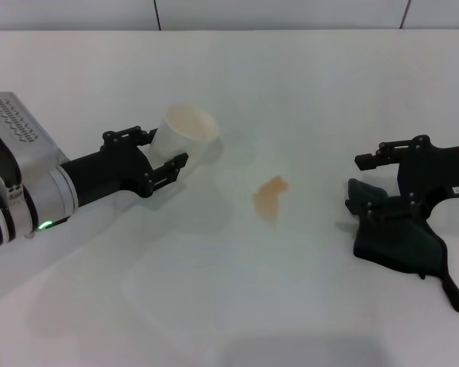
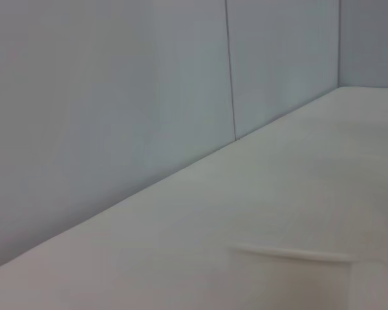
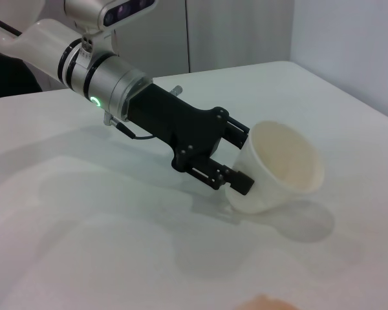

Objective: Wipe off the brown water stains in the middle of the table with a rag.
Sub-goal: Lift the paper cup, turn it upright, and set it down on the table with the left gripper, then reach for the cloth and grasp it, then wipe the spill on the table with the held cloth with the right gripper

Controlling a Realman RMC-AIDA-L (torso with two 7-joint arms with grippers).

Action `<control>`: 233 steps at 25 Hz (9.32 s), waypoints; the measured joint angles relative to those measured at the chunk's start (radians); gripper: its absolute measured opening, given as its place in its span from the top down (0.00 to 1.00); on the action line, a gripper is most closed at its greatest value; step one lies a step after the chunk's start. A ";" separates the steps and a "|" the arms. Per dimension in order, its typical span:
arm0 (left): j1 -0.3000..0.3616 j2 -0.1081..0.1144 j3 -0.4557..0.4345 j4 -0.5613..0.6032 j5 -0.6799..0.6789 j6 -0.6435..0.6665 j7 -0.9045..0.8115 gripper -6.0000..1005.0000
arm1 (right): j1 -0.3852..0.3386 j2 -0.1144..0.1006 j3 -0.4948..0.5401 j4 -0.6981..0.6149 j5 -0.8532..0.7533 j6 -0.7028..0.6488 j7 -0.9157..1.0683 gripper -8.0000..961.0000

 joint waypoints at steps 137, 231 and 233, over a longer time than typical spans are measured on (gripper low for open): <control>0.118 0.050 -0.049 0.827 0.515 0.645 -0.660 0.11 | 0.020 0.002 -0.168 -0.170 -0.368 0.038 0.465 0.40; 0.112 0.011 -0.047 0.830 0.515 0.618 -0.632 0.11 | 0.251 0.011 -0.521 -0.087 -0.474 0.350 0.927 0.88; 0.112 0.011 -0.047 0.830 0.515 0.617 -0.632 0.11 | 0.254 0.012 -0.528 -0.087 -0.471 0.339 0.926 0.88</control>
